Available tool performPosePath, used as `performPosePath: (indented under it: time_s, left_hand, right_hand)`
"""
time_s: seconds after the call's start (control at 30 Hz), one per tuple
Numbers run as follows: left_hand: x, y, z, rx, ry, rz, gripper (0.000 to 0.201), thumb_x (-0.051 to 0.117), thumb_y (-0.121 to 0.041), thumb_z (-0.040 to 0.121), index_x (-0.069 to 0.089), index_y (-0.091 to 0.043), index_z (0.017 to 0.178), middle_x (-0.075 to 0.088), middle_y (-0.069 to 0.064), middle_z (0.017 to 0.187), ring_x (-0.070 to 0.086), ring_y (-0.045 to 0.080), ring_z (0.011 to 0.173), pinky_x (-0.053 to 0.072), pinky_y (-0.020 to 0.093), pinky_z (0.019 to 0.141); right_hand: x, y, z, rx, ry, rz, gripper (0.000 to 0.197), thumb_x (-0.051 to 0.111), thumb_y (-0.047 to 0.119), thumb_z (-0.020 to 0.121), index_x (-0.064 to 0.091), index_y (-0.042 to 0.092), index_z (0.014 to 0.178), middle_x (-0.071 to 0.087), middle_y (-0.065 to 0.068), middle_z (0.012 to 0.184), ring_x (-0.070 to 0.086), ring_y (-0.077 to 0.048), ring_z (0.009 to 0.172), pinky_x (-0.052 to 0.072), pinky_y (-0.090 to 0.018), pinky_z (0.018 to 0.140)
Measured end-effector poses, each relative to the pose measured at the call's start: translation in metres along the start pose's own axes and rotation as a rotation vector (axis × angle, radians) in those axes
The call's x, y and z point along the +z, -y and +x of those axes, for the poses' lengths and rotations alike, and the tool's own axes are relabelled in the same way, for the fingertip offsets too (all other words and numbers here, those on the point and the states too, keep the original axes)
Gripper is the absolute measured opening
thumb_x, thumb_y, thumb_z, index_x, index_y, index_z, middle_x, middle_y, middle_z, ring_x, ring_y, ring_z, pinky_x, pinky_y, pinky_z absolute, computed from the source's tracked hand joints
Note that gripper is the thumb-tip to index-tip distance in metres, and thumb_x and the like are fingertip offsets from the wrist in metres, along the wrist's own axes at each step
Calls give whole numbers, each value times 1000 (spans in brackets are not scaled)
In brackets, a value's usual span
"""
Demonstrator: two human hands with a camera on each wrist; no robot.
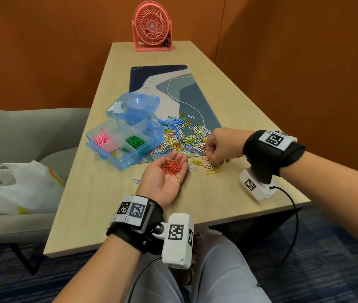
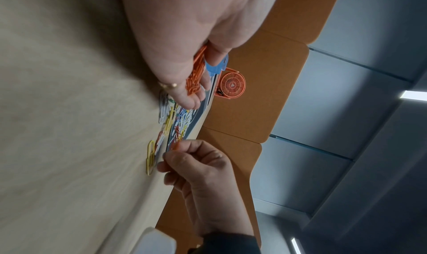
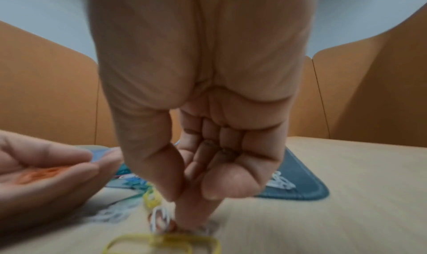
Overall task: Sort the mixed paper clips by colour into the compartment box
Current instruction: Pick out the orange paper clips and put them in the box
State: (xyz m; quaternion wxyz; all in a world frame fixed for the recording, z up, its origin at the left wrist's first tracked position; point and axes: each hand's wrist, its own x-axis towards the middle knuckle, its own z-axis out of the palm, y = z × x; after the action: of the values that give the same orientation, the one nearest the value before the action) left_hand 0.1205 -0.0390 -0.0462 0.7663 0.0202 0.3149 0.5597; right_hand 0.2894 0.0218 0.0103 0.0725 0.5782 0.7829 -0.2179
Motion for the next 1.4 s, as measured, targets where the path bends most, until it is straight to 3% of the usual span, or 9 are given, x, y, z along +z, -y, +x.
performPosePath:
  time_s: [0.17,0.23,0.33,0.5,0.67,0.9,1.07,1.17,1.4]
  left_hand:
    - [1,1,0,12,-10,-12,29,32,-14,99,56,-1,88,63,15,84,58,25,85,46,36,91]
    - [1,1,0,15,-11,-10,29,32,-14,99,56,-2,88,61,15,86,58,25,85,45,36,93]
    - [1,1,1,14,-7,-6,29,32,-13,99,56,-2,86,64,14,77,58,24,83,45,34,90]
    - [1,1,0,19,-10,1,28,32,-13,99,55,-2,87,61,15,85,58,25,84,44,34,91]
    - [0,1,1,23,-23,12,30,32,-14,99,56,-1,87,65,15,76,59,25,83,46,34,87]
    - [-1,0,1,19,-28,10,31,32,-15,100,57,-1,87,67,14,71,60,25,83,47,34,85]
    - [0,0,0,16,-19,13,30,31,-14,99,56,-2,86,65,14,74,59,25,83,46,33,86]
    - [1,0,-1,15,-12,23,29,31,-14,100,55,-2,88,61,14,87,58,24,85,45,33,87]
    - [2,0,-1,8,-8,23,30,30,-15,100,54,-3,87,59,13,90,58,24,86,45,36,91]
  right_hand:
    - [2,-6,2,24,-38,-80,10,60,4,75,67,10,77,63,-1,69,55,-14,58,43,-19,51]
    - [-1,-6,3,31,-101,-127,10,62,3,73,67,10,78,64,-4,75,55,-18,68,44,-23,56]
    - [-2,-2,4,-8,-122,-100,14,63,5,74,71,7,85,69,-6,84,56,-17,71,50,-29,65]
    - [6,5,6,-53,-73,-87,10,63,9,77,71,10,82,68,-2,79,56,-14,70,46,-24,61]
    - [6,3,8,-49,-89,-100,6,63,10,79,68,13,80,63,1,75,53,-14,70,43,-23,58]
    - [0,-4,8,-1,-190,-91,9,56,9,82,65,8,81,61,-7,78,51,-20,73,37,-23,53]
    - [4,-3,6,-23,-144,-128,7,60,8,80,66,13,79,60,-4,77,51,-18,72,36,-20,52]
    - [7,-3,7,-34,-143,-154,8,62,8,81,68,13,81,62,-1,79,53,-16,73,37,-18,54]
    - [13,-1,3,-29,-72,-129,19,65,8,76,57,21,65,59,2,72,53,-15,71,41,-22,54]
